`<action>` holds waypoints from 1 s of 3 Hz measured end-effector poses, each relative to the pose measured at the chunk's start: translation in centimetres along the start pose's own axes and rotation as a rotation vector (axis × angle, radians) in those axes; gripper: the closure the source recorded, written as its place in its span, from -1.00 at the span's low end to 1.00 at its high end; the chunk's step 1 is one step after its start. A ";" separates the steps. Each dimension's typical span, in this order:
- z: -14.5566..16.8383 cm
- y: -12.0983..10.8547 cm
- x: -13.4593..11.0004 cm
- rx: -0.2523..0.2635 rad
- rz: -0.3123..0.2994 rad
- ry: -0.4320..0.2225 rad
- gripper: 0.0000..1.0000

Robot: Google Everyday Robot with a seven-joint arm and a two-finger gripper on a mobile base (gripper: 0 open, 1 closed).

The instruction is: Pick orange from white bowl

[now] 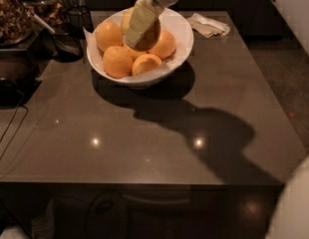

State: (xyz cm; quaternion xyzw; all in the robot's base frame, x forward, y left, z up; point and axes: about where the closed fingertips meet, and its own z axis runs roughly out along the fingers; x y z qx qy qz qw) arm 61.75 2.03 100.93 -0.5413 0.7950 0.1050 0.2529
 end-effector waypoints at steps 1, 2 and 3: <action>-1.8 3.5 1.5 0.005 0.046 -0.032 1.00; -3.3 6.9 3.0 0.020 0.086 -0.069 1.00; -4.6 9.9 4.3 0.038 0.114 -0.087 1.00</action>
Offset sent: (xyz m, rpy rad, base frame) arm -0.1267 -0.0209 0.0033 0.1287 -0.0128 -0.1280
